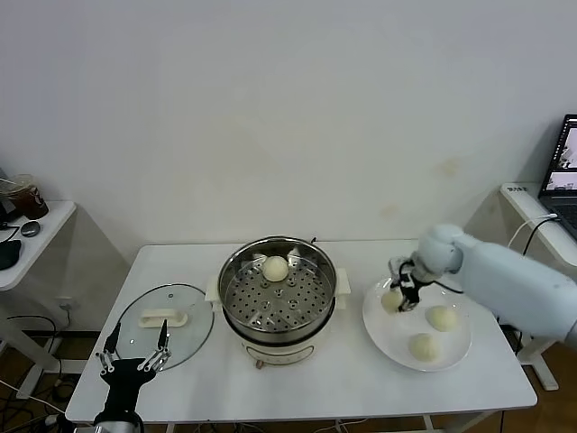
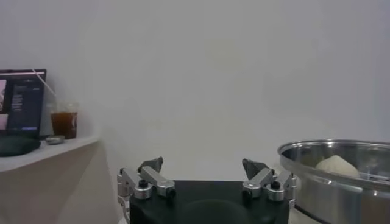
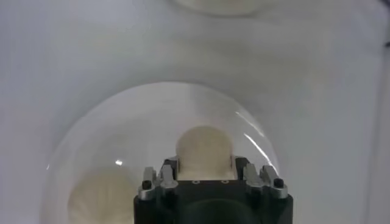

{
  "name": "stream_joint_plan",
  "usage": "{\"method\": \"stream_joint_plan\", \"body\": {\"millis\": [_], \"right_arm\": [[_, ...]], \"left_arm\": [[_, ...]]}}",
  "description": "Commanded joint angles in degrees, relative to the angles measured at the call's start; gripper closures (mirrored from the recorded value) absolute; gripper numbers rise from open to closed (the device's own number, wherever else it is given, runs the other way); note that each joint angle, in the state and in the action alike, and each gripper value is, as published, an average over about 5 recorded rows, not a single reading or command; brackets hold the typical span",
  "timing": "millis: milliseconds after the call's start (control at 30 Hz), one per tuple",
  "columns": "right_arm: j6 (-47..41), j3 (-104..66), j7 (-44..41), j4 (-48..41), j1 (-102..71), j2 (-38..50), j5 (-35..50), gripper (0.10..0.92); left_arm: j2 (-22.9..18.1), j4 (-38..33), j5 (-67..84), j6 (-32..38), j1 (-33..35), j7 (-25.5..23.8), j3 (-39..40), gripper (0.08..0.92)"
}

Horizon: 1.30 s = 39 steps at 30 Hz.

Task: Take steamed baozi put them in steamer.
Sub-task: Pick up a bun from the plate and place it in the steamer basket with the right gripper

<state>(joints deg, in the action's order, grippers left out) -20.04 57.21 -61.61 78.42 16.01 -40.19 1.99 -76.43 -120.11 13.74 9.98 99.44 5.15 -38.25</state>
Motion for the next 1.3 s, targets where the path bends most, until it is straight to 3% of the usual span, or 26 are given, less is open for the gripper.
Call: {"method": "stream_joint_plan", "body": {"millis": [33, 200, 400, 667, 1300], "right_arm": [[-9.35, 17.56, 1.98, 12.07, 30.80, 1.24, 20.77, 0.463], [-15.95, 22.28, 6.61, 17.17, 35.31, -6.62, 30.72, 0.459], [-21.27, 20.95, 12.43, 14.58, 29.39, -19.54, 35.93, 0.457], [-21.67, 19.17, 16.17, 4.85, 19.40, -31.93, 34.38, 0.457], [-21.60, 15.81, 18.83, -9.14, 9.20, -42.34, 31.53, 0.457]], "left_arm": [[0.13, 0.23, 0.08, -0.04, -0.78, 0.00, 0.40, 0.177], [0.61, 0.79, 0.21, -0.06, -2.13, 0.01, 1.17, 0.177], [1.05, 1.49, -1.31, 0.33, -2.20, 0.23, 1.00, 0.177], [0.33, 2.83, -2.28, 0.62, -2.70, 0.35, 0.69, 0.177], [0.06, 2.76, -4.18, 1.27, -1.62, 0.49, 0.22, 0.177]]}}
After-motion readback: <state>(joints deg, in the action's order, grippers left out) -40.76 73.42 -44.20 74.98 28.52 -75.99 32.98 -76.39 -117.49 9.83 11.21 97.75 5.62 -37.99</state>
